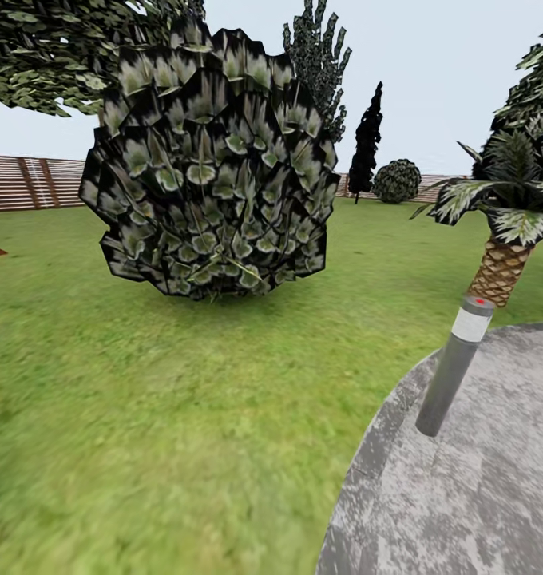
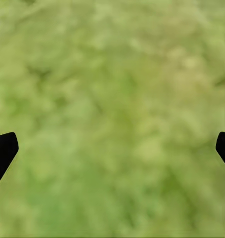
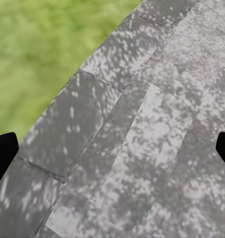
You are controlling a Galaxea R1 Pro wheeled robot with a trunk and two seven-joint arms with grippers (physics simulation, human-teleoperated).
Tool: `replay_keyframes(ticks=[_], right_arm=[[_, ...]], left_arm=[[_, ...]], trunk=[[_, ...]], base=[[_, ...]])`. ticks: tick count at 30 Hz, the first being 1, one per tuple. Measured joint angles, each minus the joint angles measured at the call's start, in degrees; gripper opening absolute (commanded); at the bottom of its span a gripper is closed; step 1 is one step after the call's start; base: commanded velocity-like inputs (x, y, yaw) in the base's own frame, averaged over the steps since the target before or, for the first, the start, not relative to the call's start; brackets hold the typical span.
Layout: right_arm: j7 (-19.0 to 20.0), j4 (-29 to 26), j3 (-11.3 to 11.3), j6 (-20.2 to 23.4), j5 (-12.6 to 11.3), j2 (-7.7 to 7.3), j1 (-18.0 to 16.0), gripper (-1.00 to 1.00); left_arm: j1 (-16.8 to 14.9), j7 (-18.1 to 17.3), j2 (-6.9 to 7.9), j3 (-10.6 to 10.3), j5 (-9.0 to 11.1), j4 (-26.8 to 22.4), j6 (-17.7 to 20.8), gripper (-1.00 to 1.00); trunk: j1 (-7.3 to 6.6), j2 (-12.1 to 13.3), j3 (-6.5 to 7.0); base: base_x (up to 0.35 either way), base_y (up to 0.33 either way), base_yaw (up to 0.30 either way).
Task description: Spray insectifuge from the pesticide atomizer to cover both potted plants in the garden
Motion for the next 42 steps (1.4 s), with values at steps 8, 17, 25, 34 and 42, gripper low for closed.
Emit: replay_keyframes(ticks=[8, 17, 25, 34, 42], right_arm=[[0.00, 0.08, 0.04, 0.00, 0.00, 0.00, 0.01, 1.00], [0.00, 0.09, -0.03, -0.03, 0.08, -0.09, 0.00, 1.00], [0.00, 0.01, -0.15, -0.07, 0.01, -0.09, 0.01, 1.00], [0.00, 0.05, -0.32, -0.77, -0.04, -0.10, 0.03, 1.00], [0.00, 0.09, -0.35, -1.20, -0.15, -0.10, 0.01, 1.00]], left_arm=[[0.00, 0.00, 0.14, 0.01, 0.00, 0.01, 0.01, 1.00], [0.00, 0.00, 0.18, 0.01, 0.00, 0.08, 0.01, 1.00], [0.00, 0.00, 0.18, 0.01, 0.08, 0.08, 0.01, 1.00], [0.00, 0.00, 0.18, 0.01, 0.08, 0.08, 0.01, 1.00], [0.00, 0.00, 0.18, 0.01, 0.08, 0.08, 0.00, 1.00]], trunk=[[0.00, 0.00, -0.04], [0.00, 0.00, -0.04], [0.00, 0.00, -0.04], [0.00, 0.00, -0.04], [0.00, 0.00, -0.04]], base=[[0.330, 0.000, 0.000], [0.336, 0.000, 0.000], [0.338, 0.000, 0.000], [0.337, 0.000, 0.000], [0.338, 0.000, 0.000]])
